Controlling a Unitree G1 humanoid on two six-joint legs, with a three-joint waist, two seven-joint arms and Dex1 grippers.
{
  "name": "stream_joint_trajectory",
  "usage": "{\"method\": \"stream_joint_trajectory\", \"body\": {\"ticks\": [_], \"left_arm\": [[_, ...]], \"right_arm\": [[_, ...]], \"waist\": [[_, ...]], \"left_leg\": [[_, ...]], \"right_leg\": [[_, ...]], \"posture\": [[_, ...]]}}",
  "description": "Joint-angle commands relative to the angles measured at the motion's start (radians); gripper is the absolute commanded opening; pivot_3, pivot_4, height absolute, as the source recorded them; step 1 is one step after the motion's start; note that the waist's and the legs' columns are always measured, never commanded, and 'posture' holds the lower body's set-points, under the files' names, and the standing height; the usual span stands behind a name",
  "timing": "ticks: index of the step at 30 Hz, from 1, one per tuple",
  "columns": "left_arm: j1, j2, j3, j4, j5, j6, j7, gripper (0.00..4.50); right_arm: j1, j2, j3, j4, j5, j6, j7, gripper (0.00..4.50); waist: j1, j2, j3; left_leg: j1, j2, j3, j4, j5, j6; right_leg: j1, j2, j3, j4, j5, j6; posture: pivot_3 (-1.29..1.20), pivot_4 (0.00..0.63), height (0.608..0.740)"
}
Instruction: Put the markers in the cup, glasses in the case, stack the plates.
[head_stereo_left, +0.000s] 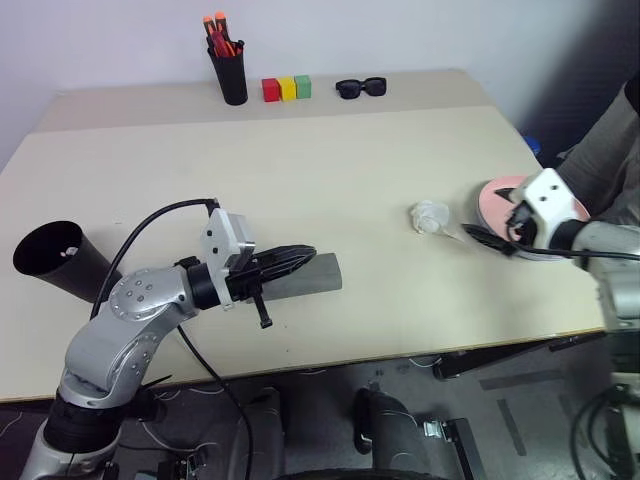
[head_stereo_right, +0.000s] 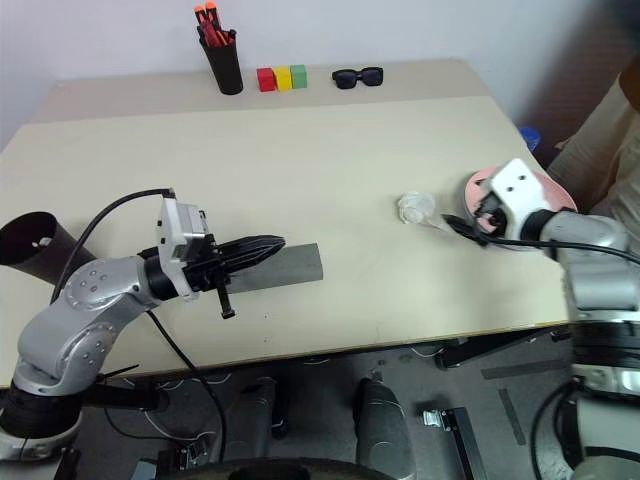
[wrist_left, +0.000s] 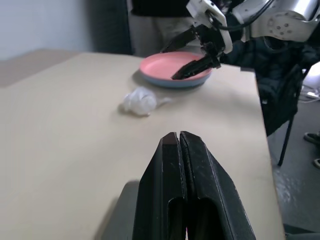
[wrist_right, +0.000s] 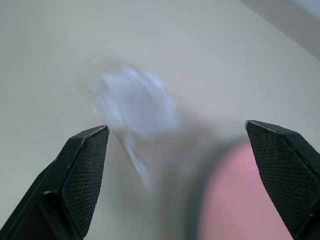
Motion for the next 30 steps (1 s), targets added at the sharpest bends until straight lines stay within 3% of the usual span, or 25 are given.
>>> {"method": "stream_joint_trajectory", "body": {"ticks": [1,9,10,12,19,24,30], "left_arm": [[-0.005,0.006,0.03,-0.044,-0.007,-0.003,0.019,0.0],[0.004,0.003,0.034,-0.083,-0.022,0.019,0.065,0.0],[0.011,0.002,0.036,-0.09,-0.023,0.022,0.073,0.0],[0.021,0.001,0.042,-0.098,-0.026,0.024,0.083,0.0],[0.033,-0.007,0.037,-0.106,-0.039,0.024,0.095,0.0],[0.001,-0.021,0.024,-0.086,-0.035,0.024,0.091,0.0],[-0.015,-0.031,0.012,-0.054,-0.031,0.012,0.062,0.0]], "right_arm": [[-0.11,0.102,0.05,0.089,-0.046,-0.009,-0.11,4.44],[-0.214,0.202,0.106,0.334,-0.108,-0.061,-0.206,4.44],[-0.219,0.201,0.109,0.356,-0.118,-0.064,-0.218,4.21],[-0.222,0.198,0.113,0.378,-0.128,-0.072,-0.224,3.67],[-0.164,0.173,0.07,0.244,-0.083,-0.053,-0.195,0.19],[-0.107,0.124,-0.021,0.085,-0.046,0.006,-0.226,0.04],[-0.03,0.006,-0.148,0.072,-0.069,0.086,-0.32,0.04]], "waist": [[-0.002,0.0,0.0],[0.002,0.001,0.0],[0.0,0.001,0.0],[-0.002,0.001,0.0],[0.001,0.001,0.0],[0.002,0.001,0.0],[0.002,0.001,0.0]], "left_leg": [[0.0,0.0,0.0,0.0,0.0,0.0],[-0.002,0.0,0.0,0.0,0.0,0.001],[-0.001,0.0,0.0,0.0,0.0,0.001],[-0.001,0.0,0.0,0.0,0.0,0.001],[-0.001,0.0,0.0,0.0,-0.001,0.001],[-0.001,0.0,0.0,0.0,-0.001,0.0],[-0.001,0.0,0.0,0.0,-0.001,0.0]], "right_leg": [[0.0,0.0,0.0,0.0,0.0,0.0],[0.0,0.0,0.0,-0.001,0.0,0.0],[0.0,0.0,0.0,-0.001,0.0,0.0],[0.0,0.0,0.0,-0.001,0.0,0.0],[0.0,0.0,0.0,-0.001,0.0,0.0],[0.0,0.0,0.0,-0.001,0.0,0.0],[0.0,0.0,0.0,-0.002,0.0,0.0]], "posture": [[0.0,0.15,0.74],[0.0,0.15,0.74],[0.0,0.15,0.74],[0.0,0.15,0.74],[0.0,0.15,0.74],[0.0,0.15,0.74],[0.0,0.15,0.74]]}}
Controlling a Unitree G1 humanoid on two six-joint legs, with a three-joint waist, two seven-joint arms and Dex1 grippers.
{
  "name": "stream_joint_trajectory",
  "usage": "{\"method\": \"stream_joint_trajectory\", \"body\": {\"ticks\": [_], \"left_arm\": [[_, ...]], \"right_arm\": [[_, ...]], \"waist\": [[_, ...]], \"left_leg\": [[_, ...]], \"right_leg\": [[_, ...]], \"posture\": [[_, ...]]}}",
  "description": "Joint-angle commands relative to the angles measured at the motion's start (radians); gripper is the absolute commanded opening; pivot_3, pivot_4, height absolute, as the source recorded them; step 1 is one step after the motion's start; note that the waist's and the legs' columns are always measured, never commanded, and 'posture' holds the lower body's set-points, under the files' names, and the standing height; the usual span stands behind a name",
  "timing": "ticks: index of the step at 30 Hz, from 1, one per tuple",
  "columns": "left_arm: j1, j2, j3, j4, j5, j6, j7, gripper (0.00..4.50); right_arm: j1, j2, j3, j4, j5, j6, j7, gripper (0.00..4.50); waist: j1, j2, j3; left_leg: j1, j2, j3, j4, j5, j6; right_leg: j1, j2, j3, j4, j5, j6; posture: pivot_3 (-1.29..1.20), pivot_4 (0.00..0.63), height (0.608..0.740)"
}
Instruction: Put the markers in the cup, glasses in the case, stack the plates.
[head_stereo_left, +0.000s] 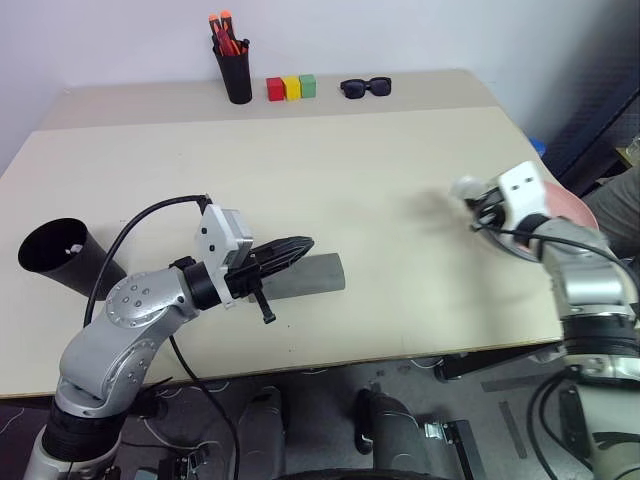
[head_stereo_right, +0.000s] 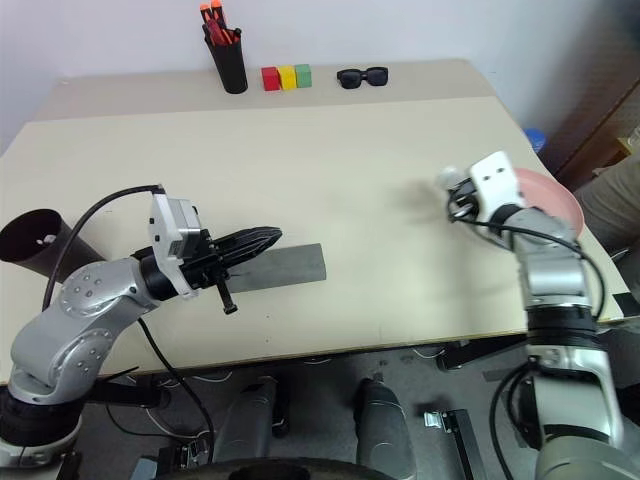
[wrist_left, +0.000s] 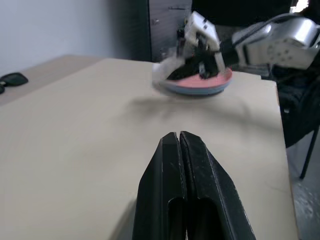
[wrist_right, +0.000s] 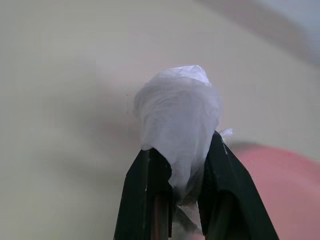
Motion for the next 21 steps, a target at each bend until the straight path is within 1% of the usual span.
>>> {"method": "stream_joint_trajectory", "body": {"ticks": [1,6,8,9,10,15,18,21], "left_arm": [[-0.015,-0.011,-0.004,0.013,-0.013,-0.021,-0.025,0.0],[-0.031,-0.029,-0.027,0.04,0.004,-0.037,-0.049,0.0],[-0.035,-0.031,-0.026,0.046,0.009,-0.041,-0.054,0.0],[-0.035,-0.031,-0.023,0.049,0.008,-0.043,-0.056,0.0],[-0.035,-0.029,-0.02,0.05,0.008,-0.045,-0.057,0.0],[-0.012,-0.026,-0.015,0.046,0.017,-0.053,-0.054,0.0],[0.008,-0.026,0.011,0.047,0.026,-0.054,-0.026,0.0],[0.052,-0.024,0.098,0.067,0.063,-0.076,0.04,0.0]], "right_arm": [[0.042,-0.064,-0.075,0.0,-0.019,0.031,-0.06,0.04],[0.061,-0.076,-0.079,0.087,-0.018,0.004,-0.072,0.04],[0.06,-0.073,-0.09,0.105,-0.001,0.004,-0.07,1.09],[0.06,-0.073,-0.096,0.109,0.006,0.005,-0.068,1.44],[0.062,-0.075,-0.1,0.112,0.012,0.004,-0.066,1.93],[0.085,-0.085,-0.113,0.091,0.028,-0.048,-0.053,4.48],[0.105,-0.095,-0.135,0.057,0.064,-0.109,-0.007,4.48],[0.136,-0.094,-0.16,-0.026,0.135,-0.152,0.085,4.48]], "waist": [[-0.001,0.0,0.0],[-0.009,0.0,0.0],[-0.009,0.0,0.0],[-0.009,0.0,0.0],[-0.008,0.0,0.0],[-0.005,0.0,0.0],[-0.002,0.0,0.0],[-0.004,0.0,0.0]], "left_leg": [[0.0,0.0,0.0,0.0,0.0,0.0],[0.0,0.0,0.0,0.0,0.0,0.0],[0.0,0.0,0.0,0.0,0.0,0.0],[0.0,0.0,0.0,0.0,0.0,0.0],[0.0,0.0,0.0,0.0,0.0,0.0],[0.0,0.0,0.0,0.0,0.0,0.0],[0.0,0.0,0.0,0.001,0.0,0.0],[0.0,0.0,0.0,0.001,0.0,0.001]], "right_leg": [[0.0,0.0,0.0,0.0,0.0,0.0],[0.0,0.0,0.0,0.0,0.0,0.0],[0.0,0.0,0.0,0.0,0.0,0.0],[0.0,0.0,0.0,0.0,0.0,0.0],[0.0,0.0,0.0,0.0,0.0,0.0],[0.0,0.0,0.0,0.0,0.0,0.0],[0.0,0.0,0.0,0.0,0.0,0.0],[0.0,0.0,0.0,0.0,0.0,0.0]], "posture": [[0.0,0.15,0.74],[0.0,0.15,0.74],[0.0,0.15,0.74],[0.0,0.15,0.74],[0.0,0.15,0.74],[0.0,0.15,0.74],[0.0,0.15,0.74],[0.0,0.15,0.74]]}}
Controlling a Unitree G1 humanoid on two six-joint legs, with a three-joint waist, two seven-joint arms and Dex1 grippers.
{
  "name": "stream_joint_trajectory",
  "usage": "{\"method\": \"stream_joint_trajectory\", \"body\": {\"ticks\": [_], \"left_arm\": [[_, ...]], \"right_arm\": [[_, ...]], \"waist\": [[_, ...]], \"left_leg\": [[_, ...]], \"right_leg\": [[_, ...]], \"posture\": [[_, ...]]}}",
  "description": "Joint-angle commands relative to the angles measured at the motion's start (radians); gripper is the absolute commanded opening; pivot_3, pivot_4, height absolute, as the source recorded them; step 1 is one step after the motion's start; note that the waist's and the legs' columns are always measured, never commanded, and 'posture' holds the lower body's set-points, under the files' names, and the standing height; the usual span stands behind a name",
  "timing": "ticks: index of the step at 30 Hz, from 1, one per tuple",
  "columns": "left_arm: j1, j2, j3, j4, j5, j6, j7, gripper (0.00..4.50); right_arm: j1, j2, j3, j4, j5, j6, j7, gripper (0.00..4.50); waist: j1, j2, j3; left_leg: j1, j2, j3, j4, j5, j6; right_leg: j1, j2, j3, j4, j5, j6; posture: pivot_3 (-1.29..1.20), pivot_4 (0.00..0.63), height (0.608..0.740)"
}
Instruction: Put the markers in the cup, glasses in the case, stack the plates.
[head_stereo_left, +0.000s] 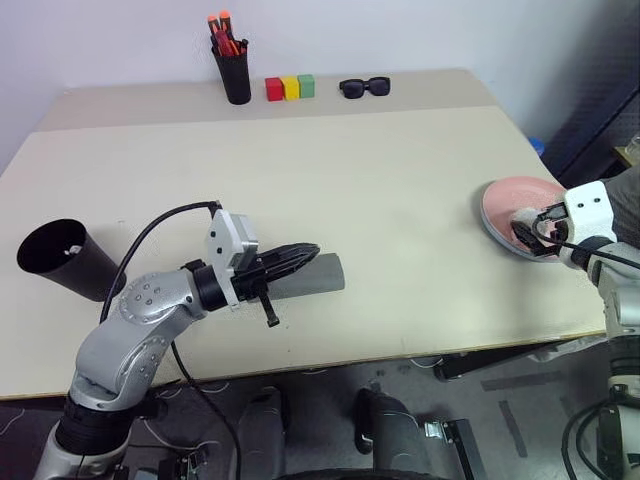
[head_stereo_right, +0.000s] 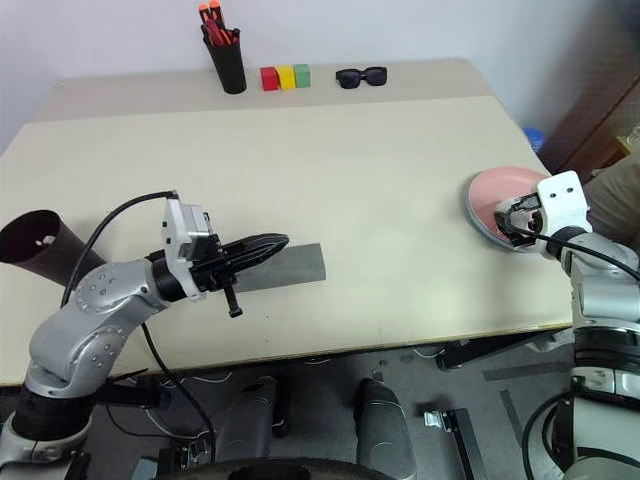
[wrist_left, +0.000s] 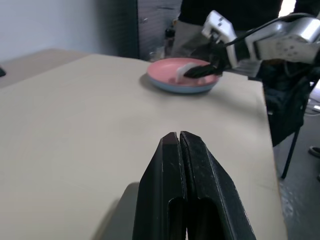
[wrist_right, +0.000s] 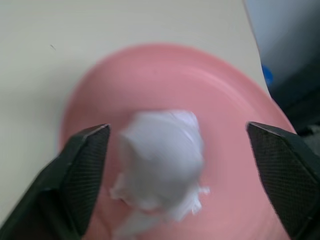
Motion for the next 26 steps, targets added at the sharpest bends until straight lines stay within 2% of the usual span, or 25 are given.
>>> {"method": "stream_joint_trajectory", "body": {"ticks": [1,5,8,11,14,17,26], "left_arm": [[0.046,0.007,0.132,0.012,0.059,-0.058,0.084,0.0],[0.147,-0.004,0.261,0.014,0.102,-0.079,0.169,0.0],[0.244,0.001,0.296,-0.018,0.136,-0.103,0.179,0.0],[0.303,-0.019,0.314,-0.026,0.151,-0.117,0.202,0.0],[0.331,-0.04,0.308,-0.025,0.171,-0.131,0.228,0.0],[0.343,-0.058,0.296,-0.018,0.188,-0.143,0.242,0.0],[0.354,-0.077,0.287,-0.016,0.189,-0.139,0.255,0.0]], "right_arm": [[0.023,-0.024,-0.059,-0.144,0.105,-0.045,0.11,4.48],[0.081,-0.008,-0.038,-0.308,0.239,0.031,0.255,4.48],[0.106,0.004,-0.001,-0.374,0.277,0.064,0.301,4.48],[0.093,0.02,0.032,-0.384,0.292,0.09,0.315,4.48],[0.059,0.022,0.07,-0.351,0.286,0.091,0.347,4.48],[0.035,0.021,0.102,-0.314,0.27,0.071,0.379,4.48],[-0.013,0.034,0.147,-0.265,0.243,0.044,0.396,4.48]], "waist": [[-0.003,0.0,0.0],[-0.007,0.0,0.0],[-0.006,0.0,0.0],[0.002,0.0,0.0],[0.0,0.002,-0.001],[-0.003,0.002,-0.001],[0.001,0.002,-0.001]], "left_leg": [[0.0,0.0,0.0,0.0,0.0,0.0],[0.001,0.0,0.0,-0.001,0.0,0.0],[0.001,0.0,0.0,-0.001,-0.003,-0.001],[0.0,0.0,0.0,0.0,-0.003,-0.001],[-0.002,0.002,-0.002,-0.002,-0.004,0.0],[-0.01,0.003,0.0,-0.002,-0.005,0.002],[-0.012,0.002,0.003,-0.002,-0.006,0.004]], "right_leg": [[0.0,0.0,0.0,0.0,0.0,0.0],[0.0,0.0,0.0,0.0,0.0,0.0],[0.0,0.0,0.0,0.0,-0.001,0.001],[0.0,0.0,0.0,-0.002,-0.001,0.0],[0.002,0.003,-0.003,-0.018,0.001,0.0],[0.003,0.004,-0.003,-0.031,0.015,0.004],[-0.002,0.002,-0.003,-0.03,0.015,0.003]], "posture": [[0.0,0.15,0.74],[0.0,0.15,0.74],[0.0,0.15,0.74],[0.0,0.15,0.74],[0.0,0.15,0.74],[0.0,0.15,0.74],[0.0,0.15,0.74]]}}
